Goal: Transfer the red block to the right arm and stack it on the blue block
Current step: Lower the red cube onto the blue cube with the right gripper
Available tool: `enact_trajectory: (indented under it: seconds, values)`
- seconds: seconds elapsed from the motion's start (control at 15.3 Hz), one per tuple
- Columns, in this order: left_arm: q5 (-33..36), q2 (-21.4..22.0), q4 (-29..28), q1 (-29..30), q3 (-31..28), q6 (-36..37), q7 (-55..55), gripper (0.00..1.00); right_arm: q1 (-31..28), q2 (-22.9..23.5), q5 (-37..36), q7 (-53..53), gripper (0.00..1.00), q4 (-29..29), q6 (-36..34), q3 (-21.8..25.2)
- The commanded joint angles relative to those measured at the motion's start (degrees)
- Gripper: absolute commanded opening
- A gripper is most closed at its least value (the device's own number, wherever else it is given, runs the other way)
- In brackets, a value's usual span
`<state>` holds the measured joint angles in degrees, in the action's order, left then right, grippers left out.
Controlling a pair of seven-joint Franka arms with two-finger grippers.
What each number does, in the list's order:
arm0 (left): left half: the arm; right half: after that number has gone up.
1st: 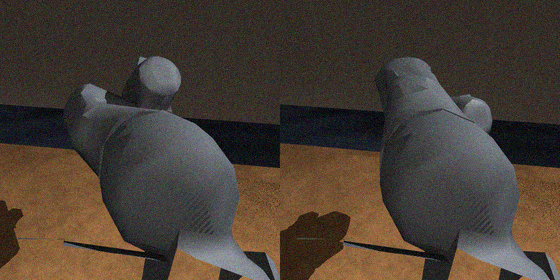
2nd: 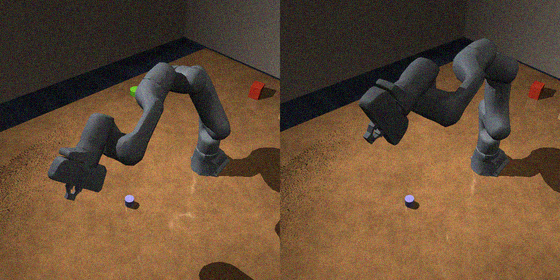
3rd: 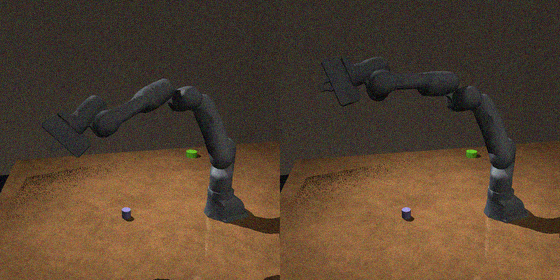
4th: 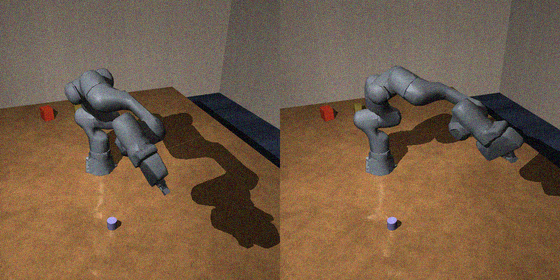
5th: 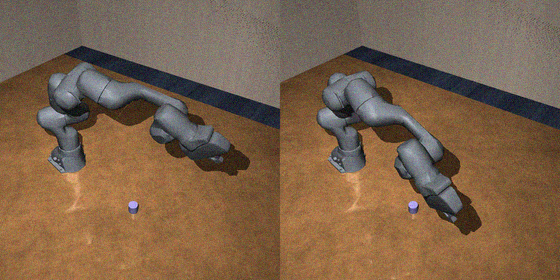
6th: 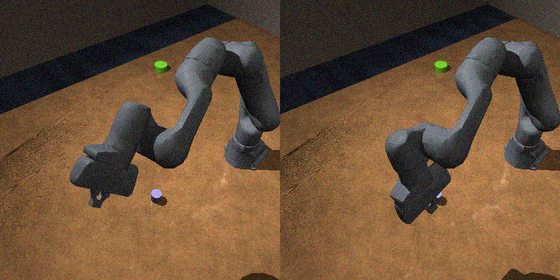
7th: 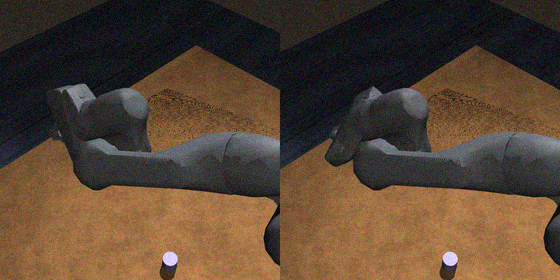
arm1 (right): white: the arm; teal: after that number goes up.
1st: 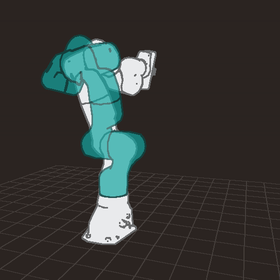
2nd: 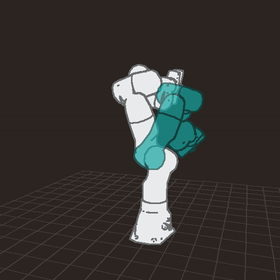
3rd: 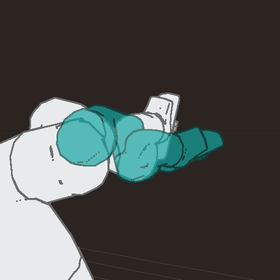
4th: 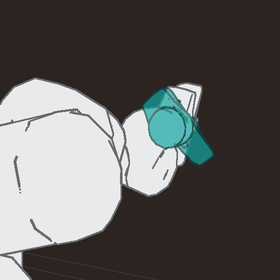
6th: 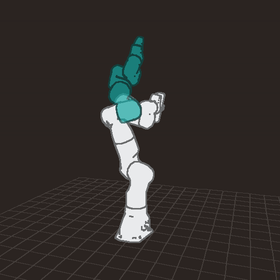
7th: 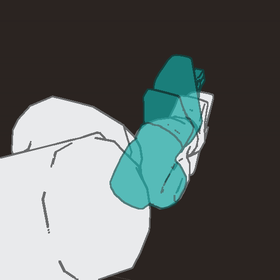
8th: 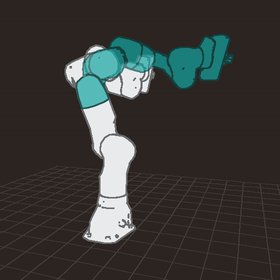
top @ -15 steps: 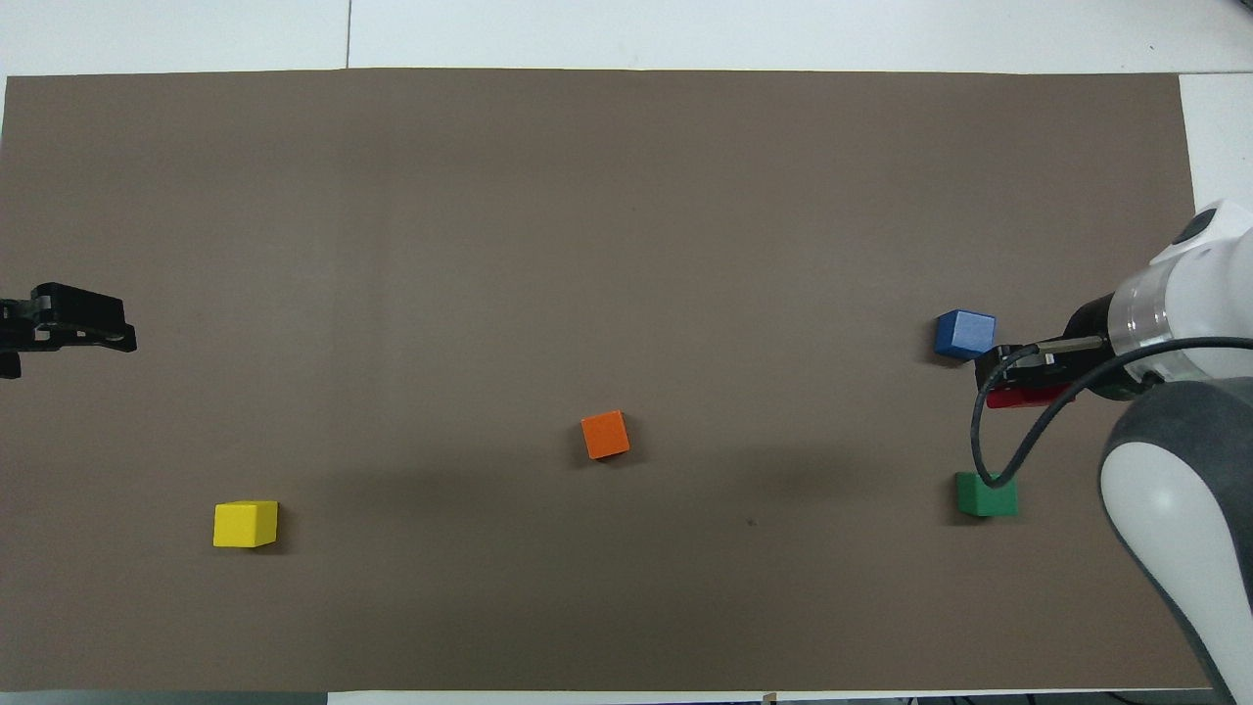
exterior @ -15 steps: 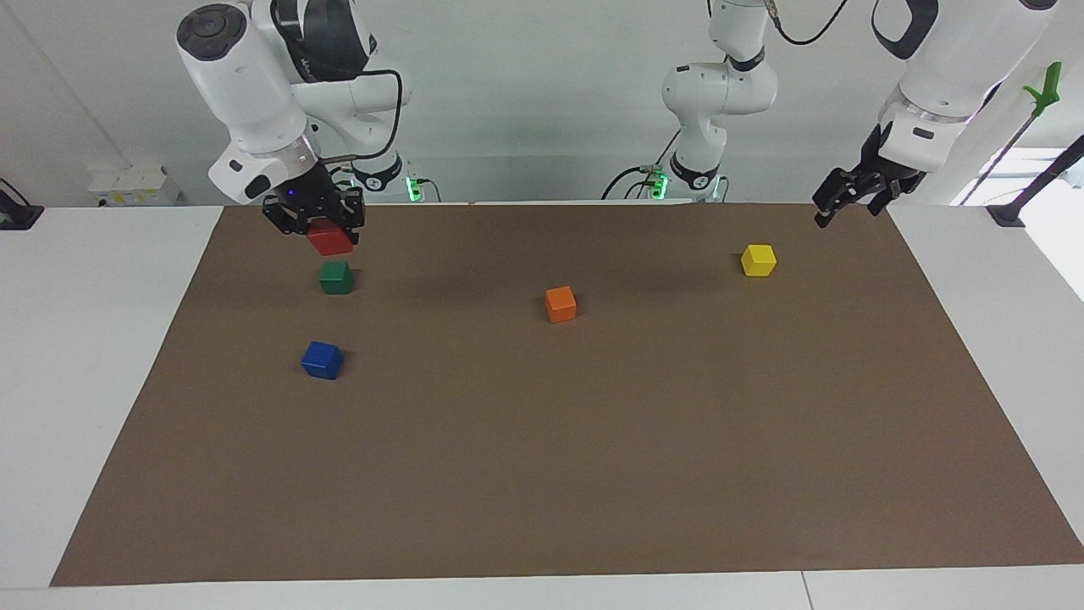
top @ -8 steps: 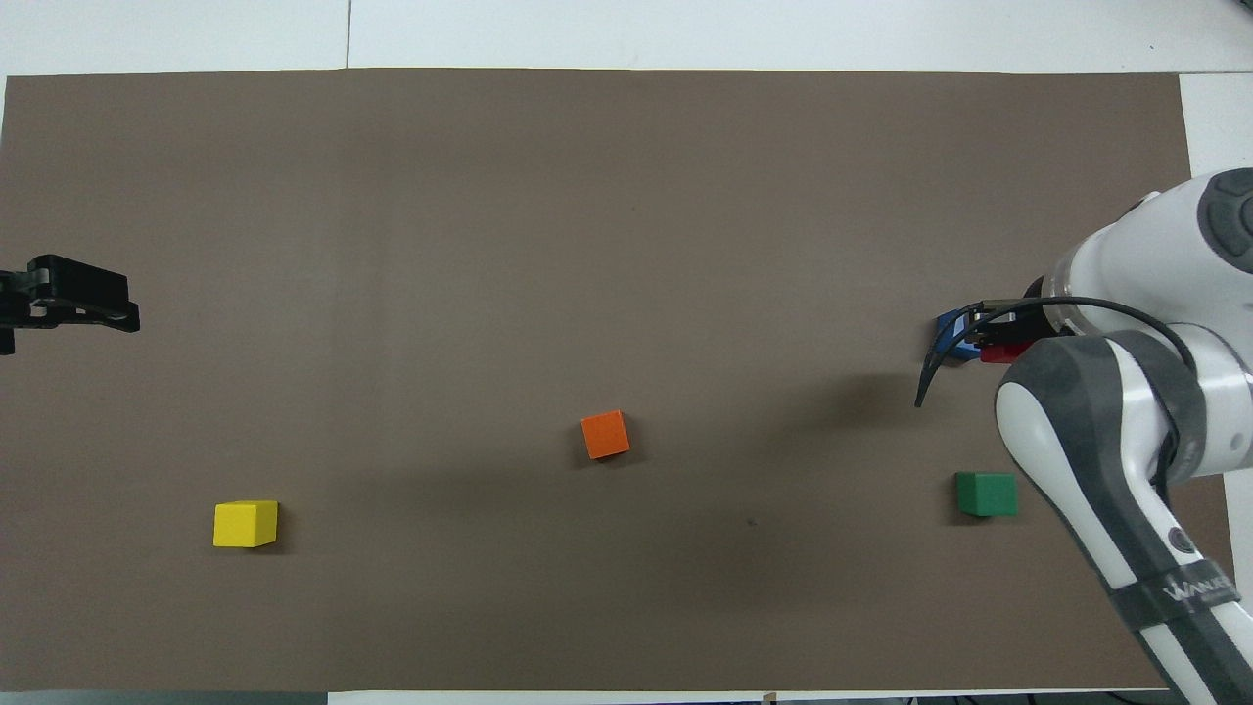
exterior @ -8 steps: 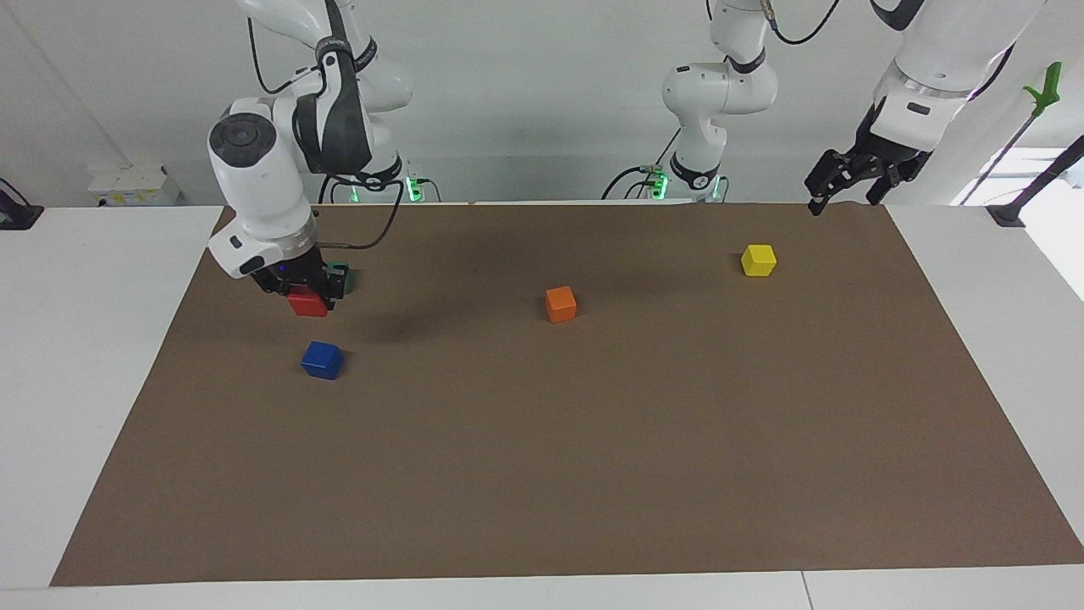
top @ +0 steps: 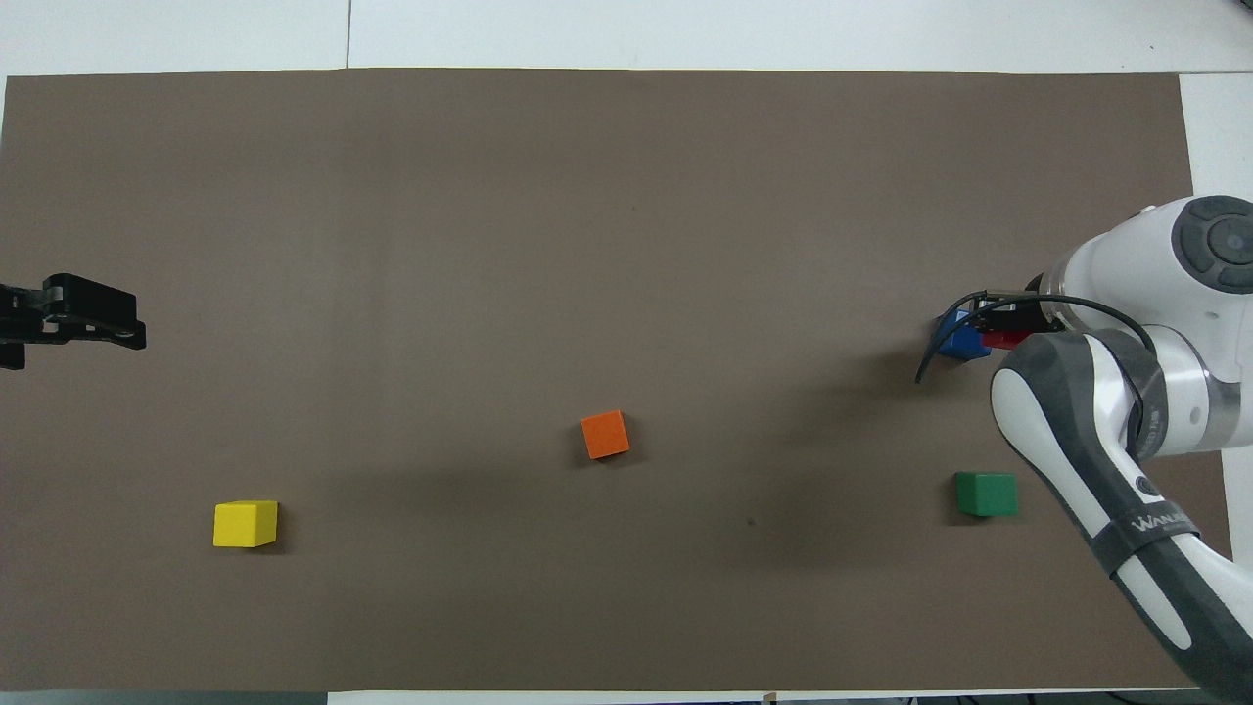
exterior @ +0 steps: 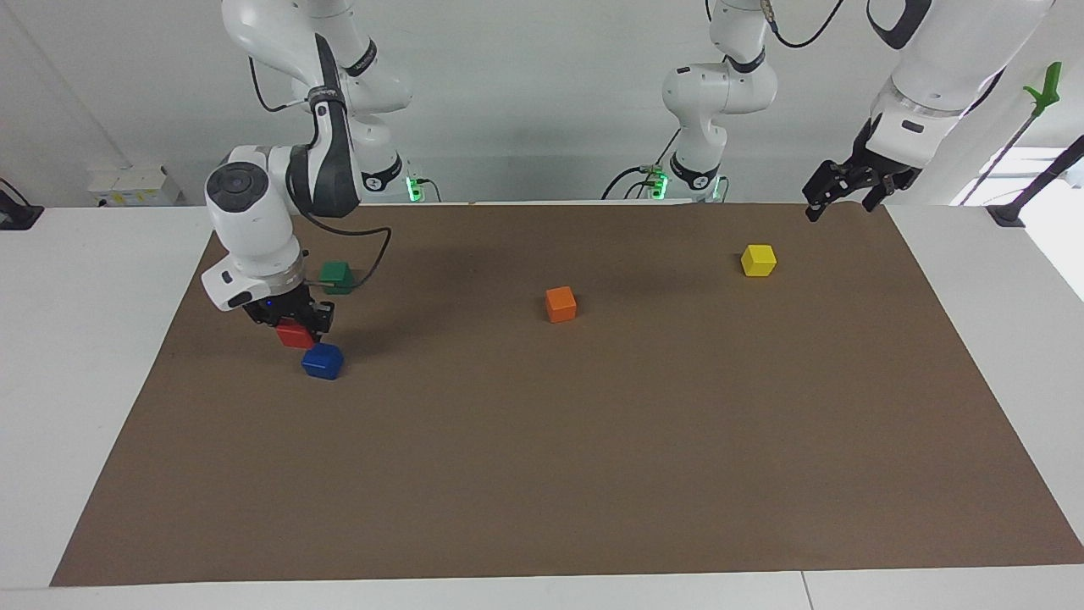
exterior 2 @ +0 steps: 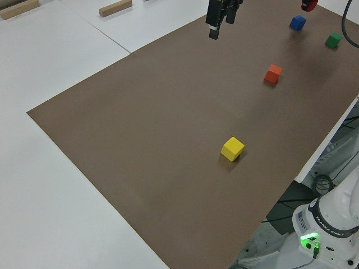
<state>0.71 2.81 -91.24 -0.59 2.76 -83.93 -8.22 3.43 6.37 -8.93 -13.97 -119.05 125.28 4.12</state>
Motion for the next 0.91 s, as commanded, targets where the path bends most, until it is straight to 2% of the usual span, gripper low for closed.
enact_trajectory:
  seconds: [0.0, 0.52, 0.65, 0.85]
  values:
    - [-0.4, 1.0, 0.4, 1.3, 2.3, 1.5, 0.8, 1.0, -0.5, 0.5, -0.2, -3.4, 0.0, -0.5, 1.5, -0.6]
    - [-0.5, 1.5, -0.8, 0.9, 2.6, 1.0, 1.5, 1.0, 0.0, 1.4, 2.3, -3.4, 0.0, -1.5, 4.2, -0.7]
    - [-0.5, 1.9, -2.4, 0.8, 2.6, -3.1, 1.7, 1.0, -0.3, 2.4, 2.4, -3.1, 0.0, -1.5, 5.3, -0.7]
    - [-0.5, 2.5, -3.4, 1.2, 2.2, -3.0, 1.9, 1.0, -0.4, 2.9, 2.7, -2.6, 0.0, -2.8, 7.5, -0.7]
